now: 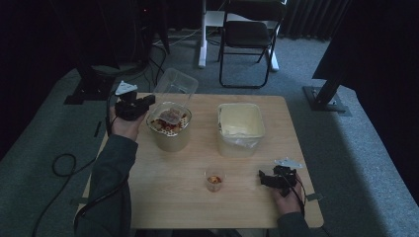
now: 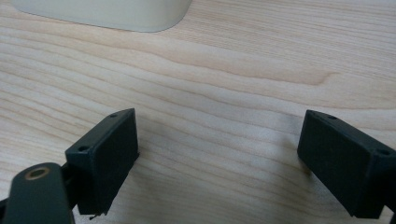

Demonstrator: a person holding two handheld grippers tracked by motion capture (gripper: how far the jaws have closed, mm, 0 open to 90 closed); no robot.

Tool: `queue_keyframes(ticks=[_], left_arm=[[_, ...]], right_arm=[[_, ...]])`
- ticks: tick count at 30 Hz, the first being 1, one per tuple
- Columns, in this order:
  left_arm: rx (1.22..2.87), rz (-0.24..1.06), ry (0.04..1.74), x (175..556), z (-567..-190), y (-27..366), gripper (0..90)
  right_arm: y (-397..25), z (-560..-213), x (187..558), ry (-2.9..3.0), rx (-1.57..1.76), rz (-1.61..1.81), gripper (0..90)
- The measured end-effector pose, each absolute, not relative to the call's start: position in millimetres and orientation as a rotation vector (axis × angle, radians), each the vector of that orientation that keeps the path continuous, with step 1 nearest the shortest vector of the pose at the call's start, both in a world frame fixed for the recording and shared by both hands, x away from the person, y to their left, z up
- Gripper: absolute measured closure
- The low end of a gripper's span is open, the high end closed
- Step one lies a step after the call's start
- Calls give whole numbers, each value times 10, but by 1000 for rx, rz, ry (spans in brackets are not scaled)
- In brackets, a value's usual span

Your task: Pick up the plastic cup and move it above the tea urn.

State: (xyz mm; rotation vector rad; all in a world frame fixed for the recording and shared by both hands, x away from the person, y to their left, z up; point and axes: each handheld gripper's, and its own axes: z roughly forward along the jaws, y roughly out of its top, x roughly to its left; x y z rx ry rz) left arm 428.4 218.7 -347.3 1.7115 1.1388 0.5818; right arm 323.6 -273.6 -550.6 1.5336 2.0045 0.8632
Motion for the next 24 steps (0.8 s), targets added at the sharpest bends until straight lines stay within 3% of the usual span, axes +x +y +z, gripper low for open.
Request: queue_keyframes(ticks=[24], left_arm=[[1802,491,954,4364,-3289,1372,858]], right_arm=[[-2735,-5507,3236,2012,1523,865,119]])
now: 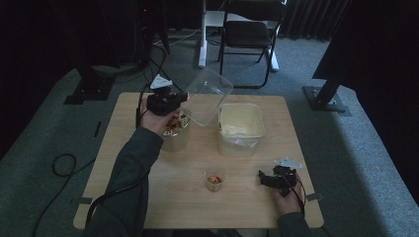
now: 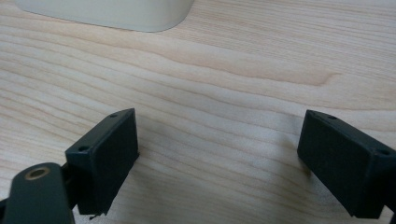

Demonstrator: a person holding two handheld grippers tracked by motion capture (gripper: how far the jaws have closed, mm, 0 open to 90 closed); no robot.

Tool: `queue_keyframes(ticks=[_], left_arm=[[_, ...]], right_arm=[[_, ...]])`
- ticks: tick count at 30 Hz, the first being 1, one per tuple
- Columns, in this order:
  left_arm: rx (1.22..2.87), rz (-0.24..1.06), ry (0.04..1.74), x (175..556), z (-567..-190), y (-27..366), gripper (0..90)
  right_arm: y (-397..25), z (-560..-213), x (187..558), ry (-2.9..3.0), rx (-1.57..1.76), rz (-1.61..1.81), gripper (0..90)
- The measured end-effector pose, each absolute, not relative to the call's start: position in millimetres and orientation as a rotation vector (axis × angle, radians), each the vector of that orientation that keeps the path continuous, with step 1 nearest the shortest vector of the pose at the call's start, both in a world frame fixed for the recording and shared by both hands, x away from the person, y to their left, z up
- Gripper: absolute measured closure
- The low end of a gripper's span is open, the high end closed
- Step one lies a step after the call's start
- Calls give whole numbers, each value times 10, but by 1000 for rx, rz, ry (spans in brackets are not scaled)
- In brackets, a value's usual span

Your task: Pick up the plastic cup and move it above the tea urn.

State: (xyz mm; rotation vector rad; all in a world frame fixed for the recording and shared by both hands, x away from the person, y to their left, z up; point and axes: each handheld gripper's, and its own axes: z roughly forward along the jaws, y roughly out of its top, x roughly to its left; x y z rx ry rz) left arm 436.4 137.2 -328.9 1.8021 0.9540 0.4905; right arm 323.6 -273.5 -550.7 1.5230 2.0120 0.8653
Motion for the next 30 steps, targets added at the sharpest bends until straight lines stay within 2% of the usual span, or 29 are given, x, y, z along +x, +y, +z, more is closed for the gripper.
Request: queue_keyframes(ticks=[18,19,20,23,25,30], left_arm=[[1848,394,828,4337,-3176,766,851],[1847,365,818,4352,-3196,741,766],[1872,267,798,4411,-3257,683,659],[1848,241,784,4438,-3317,695,528],[1802,221,792,4445,-3318,752,476],[1820,257,813,4435,-3316,824,462]], right_arm=[[-2735,-5507,3237,2015,1517,868,119],[-2734,-5507,3236,2017,1516,868,119],[-2735,-5507,3237,2017,1513,869,119],[-2735,-5508,3235,2019,1511,870,119],[-2734,-5507,3233,2020,1510,871,119],[-2734,-5508,3233,2021,1511,871,119]])
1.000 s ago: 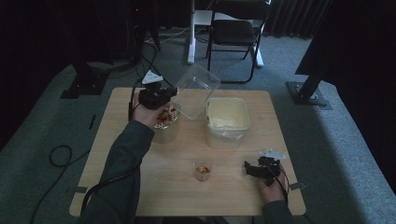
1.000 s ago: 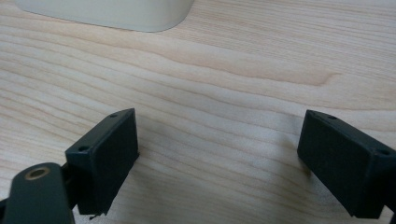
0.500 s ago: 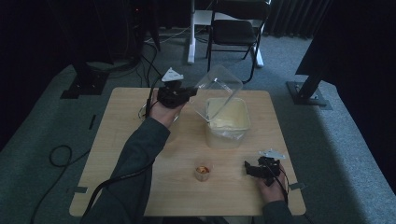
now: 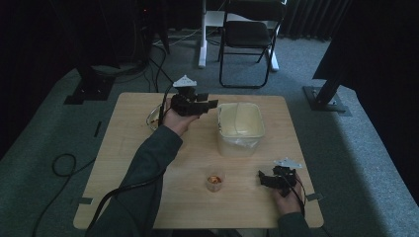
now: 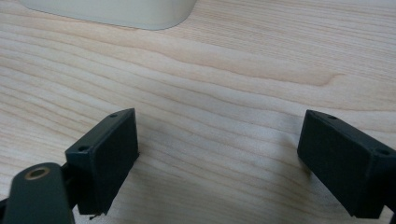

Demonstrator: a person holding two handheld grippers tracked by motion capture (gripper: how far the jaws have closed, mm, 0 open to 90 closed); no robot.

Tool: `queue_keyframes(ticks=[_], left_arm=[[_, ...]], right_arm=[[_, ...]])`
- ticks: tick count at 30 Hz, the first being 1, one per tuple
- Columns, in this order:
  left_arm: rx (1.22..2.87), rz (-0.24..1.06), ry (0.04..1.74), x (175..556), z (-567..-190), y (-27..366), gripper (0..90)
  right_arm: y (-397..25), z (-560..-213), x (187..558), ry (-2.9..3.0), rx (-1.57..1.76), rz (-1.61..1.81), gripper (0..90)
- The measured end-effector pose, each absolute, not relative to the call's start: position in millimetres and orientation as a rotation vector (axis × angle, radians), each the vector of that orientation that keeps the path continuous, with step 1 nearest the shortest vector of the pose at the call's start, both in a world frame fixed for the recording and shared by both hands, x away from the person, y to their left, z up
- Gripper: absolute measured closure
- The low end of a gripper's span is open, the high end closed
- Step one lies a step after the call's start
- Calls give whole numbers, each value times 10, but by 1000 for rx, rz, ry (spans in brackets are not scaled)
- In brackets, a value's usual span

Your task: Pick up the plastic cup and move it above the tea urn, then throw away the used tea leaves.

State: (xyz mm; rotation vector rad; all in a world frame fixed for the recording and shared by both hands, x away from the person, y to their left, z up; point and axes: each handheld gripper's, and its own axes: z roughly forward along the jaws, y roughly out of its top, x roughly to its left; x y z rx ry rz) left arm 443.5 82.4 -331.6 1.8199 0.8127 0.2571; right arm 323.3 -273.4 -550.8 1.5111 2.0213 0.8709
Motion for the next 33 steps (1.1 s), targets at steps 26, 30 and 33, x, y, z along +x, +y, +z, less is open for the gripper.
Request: queue_keyframes(ticks=[26,30,33], left_arm=[[1823,292,863,4371,-3517,1094,409],[1835,310,837,4243,-3596,1128,386],[1826,312,827,4109,-3716,1180,355]], right_arm=[[-2733,-5508,3232,2022,1511,870,119],[-2727,-5507,3226,2020,1515,870,119],[-2723,-5507,3222,2025,1513,873,118]])
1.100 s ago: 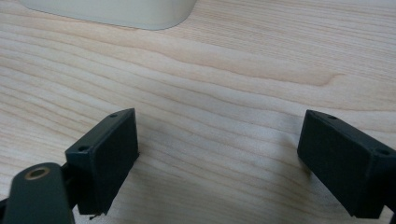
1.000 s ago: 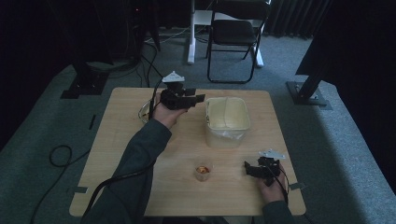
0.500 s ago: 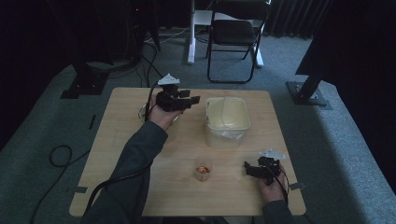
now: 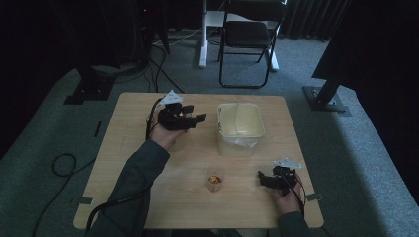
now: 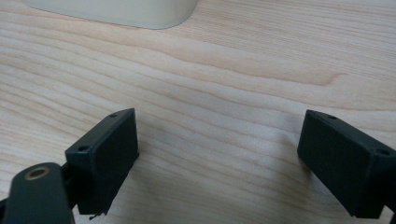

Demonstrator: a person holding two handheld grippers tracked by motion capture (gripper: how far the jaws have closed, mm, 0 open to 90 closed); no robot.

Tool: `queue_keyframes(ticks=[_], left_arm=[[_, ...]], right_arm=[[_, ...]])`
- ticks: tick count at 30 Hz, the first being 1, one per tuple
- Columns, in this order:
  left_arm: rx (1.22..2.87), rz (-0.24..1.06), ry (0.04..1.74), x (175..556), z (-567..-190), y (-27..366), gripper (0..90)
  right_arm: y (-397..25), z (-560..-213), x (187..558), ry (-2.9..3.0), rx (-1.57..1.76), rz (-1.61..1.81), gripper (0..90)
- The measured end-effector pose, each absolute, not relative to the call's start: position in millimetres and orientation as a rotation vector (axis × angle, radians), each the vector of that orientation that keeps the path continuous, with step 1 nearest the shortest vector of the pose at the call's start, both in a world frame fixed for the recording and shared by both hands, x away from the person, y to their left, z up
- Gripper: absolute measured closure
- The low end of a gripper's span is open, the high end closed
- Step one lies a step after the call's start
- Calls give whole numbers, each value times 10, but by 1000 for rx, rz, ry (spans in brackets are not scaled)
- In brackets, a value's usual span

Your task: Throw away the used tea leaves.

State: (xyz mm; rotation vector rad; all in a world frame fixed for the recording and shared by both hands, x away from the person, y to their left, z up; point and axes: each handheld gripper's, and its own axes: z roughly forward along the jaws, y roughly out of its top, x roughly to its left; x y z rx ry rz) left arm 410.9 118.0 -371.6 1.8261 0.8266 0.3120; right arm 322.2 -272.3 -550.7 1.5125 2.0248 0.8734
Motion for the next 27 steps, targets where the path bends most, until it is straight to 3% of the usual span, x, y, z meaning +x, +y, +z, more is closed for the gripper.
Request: queue_keyframes(ticks=[27], left_arm=[[1913,181,721,3083,-4791,1240,184]], right_arm=[[-2721,-5507,3210,2030,1506,873,119]])
